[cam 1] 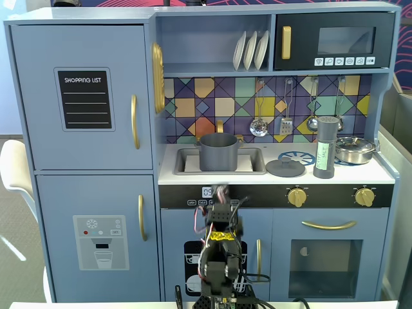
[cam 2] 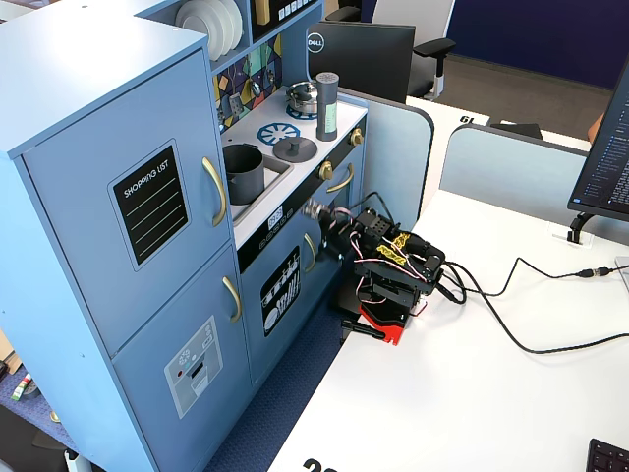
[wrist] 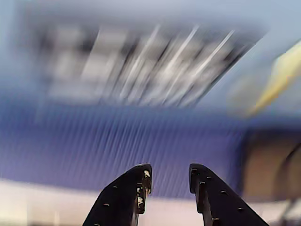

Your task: Put salt in the gray recipient

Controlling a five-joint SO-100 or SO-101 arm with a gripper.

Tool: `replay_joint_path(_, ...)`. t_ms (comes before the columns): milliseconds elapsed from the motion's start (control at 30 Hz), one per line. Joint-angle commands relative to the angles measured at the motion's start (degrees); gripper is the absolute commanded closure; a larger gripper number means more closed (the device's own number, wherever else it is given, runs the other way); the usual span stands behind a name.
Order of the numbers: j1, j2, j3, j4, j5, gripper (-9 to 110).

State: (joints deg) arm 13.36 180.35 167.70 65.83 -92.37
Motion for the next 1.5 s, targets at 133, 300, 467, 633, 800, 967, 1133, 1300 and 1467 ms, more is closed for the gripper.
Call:
replay_joint_path(133,23.1,-6.4,-23.5,-7.6,-4.1,101)
replay_joint_path(300,34.4,-9.1,-29.9,-17.2,-4.4,101)
replay_joint_path(467,39.6,-17.6,-33.8,-27.5,1.7,80)
replay_joint_path(633,41.8,-29.4,-33.8,-47.0,5.9,58)
replay_joint_path(800,41.6,-42.5,-35.4,-66.8,8.0,48)
replay_joint_path(967,41.2,-53.3,-43.4,-73.3,10.4,42)
replay_joint_path(1133,41.3,-61.0,-51.3,-72.9,9.8,40)
replay_joint_path(1300,41.3,-67.9,-57.7,-72.6,9.0,41)
replay_joint_path(1467,40.7,-74.3,-64.4,-71.2,8.9,43)
